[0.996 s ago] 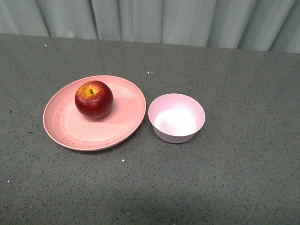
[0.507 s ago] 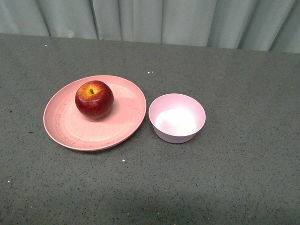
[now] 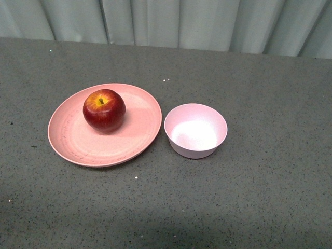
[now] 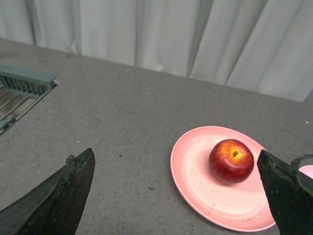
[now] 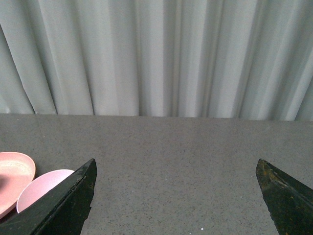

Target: Move apple from plate to bowl

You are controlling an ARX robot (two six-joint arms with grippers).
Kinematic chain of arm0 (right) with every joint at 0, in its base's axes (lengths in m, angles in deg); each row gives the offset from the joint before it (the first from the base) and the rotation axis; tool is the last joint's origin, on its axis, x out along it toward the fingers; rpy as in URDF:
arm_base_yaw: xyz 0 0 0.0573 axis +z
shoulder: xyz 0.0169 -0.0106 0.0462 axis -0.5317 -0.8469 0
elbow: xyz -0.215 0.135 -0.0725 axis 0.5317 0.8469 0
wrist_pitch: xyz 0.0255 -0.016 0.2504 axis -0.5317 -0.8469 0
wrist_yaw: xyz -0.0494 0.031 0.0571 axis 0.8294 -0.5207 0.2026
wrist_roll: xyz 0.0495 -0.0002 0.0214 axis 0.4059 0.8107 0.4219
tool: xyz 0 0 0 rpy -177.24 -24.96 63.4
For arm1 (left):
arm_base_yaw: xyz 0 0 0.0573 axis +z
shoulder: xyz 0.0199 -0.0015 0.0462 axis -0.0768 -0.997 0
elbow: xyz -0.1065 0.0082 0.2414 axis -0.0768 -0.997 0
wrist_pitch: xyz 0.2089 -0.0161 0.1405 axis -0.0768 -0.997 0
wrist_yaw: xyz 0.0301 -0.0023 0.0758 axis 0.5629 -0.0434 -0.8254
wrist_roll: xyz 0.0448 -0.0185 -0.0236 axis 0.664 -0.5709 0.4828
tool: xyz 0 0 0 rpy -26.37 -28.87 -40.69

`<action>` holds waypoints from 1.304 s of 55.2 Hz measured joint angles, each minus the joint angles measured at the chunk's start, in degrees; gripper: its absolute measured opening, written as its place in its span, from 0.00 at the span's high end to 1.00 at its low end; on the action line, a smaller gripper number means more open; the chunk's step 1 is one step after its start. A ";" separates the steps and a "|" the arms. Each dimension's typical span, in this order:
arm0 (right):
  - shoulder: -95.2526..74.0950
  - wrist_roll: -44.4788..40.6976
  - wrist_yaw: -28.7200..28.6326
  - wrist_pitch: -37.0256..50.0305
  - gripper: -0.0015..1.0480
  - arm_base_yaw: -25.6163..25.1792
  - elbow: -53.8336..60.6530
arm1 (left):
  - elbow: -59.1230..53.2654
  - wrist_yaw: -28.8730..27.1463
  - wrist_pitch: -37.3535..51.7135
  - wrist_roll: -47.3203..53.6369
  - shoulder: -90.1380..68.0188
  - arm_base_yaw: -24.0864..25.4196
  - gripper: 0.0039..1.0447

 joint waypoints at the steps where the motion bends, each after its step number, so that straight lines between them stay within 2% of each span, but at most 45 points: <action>1: 0.00 0.00 -0.02 0.00 0.09 0.00 0.00 | 0.26 0.48 1.55 0.00 -1.75 -0.11 0.06; 4: 0.00 0.00 -0.02 0.00 0.09 0.00 0.00 | 2.32 2.86 10.12 -0.04 -12.20 -0.81 0.06; 10: 0.00 0.00 -0.02 0.00 0.09 0.00 0.00 | 7.61 5.35 20.81 -0.15 -29.88 -2.45 0.06; 16: 0.00 0.00 -0.02 0.00 0.09 0.00 0.00 | 13.62 6.05 24.06 -0.37 -44.83 -4.57 0.06; 25: 0.00 0.00 -0.02 0.00 0.09 0.00 0.00 | 22.93 6.27 23.56 -0.44 -60.57 -8.92 0.06; 40: 0.00 0.00 -0.02 0.00 0.09 0.00 0.00 | 35.43 6.01 20.28 -0.39 -72.94 -13.64 0.06; 58: 0.00 0.00 -0.02 0.00 0.09 0.00 0.00 | 42.27 2.78 16.79 1.14 -80.11 -13.60 0.06; 72: 0.00 0.00 -0.02 0.00 0.09 0.00 0.00 | 42.99 2.99 15.23 1.31 -83.36 -13.53 0.06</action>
